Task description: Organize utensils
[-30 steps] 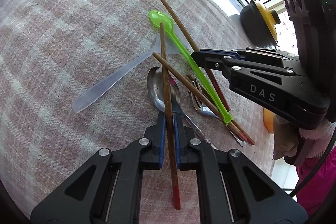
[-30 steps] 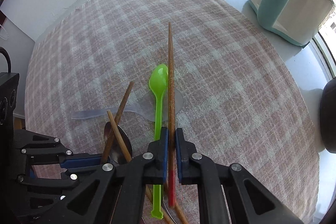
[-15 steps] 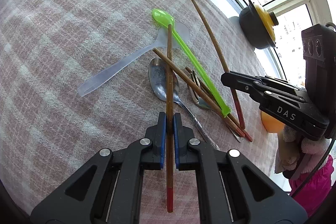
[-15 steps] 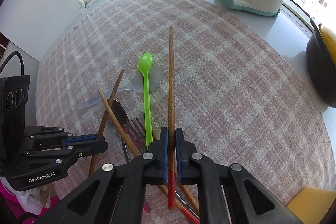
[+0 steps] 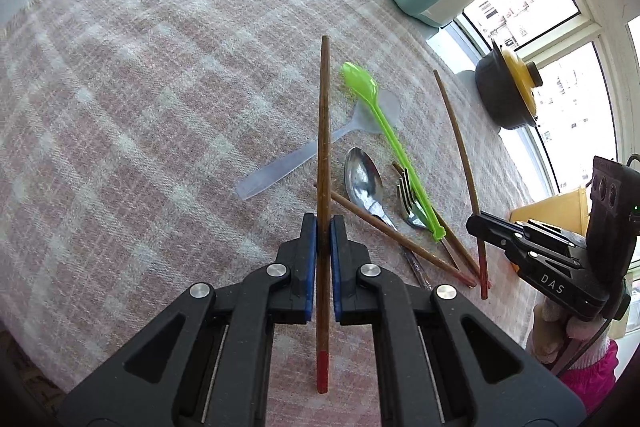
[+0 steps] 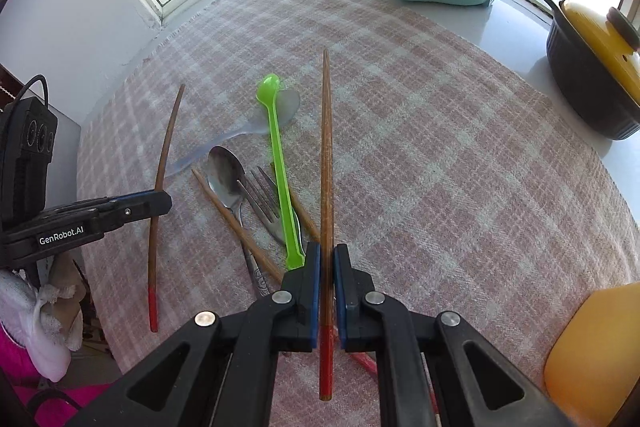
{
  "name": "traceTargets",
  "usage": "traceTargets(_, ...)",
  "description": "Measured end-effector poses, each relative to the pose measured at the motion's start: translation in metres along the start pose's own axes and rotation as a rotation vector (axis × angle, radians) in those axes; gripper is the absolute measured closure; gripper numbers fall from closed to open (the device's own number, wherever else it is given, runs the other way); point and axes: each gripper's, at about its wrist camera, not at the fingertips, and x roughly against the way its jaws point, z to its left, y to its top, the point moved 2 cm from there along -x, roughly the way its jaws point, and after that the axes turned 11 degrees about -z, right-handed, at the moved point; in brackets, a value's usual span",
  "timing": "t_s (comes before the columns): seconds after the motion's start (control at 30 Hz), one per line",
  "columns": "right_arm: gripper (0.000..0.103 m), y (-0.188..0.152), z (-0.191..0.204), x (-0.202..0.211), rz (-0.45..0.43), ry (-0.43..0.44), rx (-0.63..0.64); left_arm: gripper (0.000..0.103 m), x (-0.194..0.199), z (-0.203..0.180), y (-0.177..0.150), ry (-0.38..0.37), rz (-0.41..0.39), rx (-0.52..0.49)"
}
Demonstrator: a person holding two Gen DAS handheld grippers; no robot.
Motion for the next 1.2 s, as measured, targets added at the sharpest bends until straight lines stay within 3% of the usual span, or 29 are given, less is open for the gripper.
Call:
traceTargets(0.27, 0.099, -0.001, -0.002, 0.025, -0.048, -0.015, -0.008, 0.099, 0.015, -0.018, 0.009, -0.036, -0.034, -0.019)
traceTargets(1.2, 0.099, -0.020, -0.061, 0.149, -0.237, -0.093, -0.112, 0.099, 0.020, -0.162, 0.024, -0.227, -0.067, -0.198)
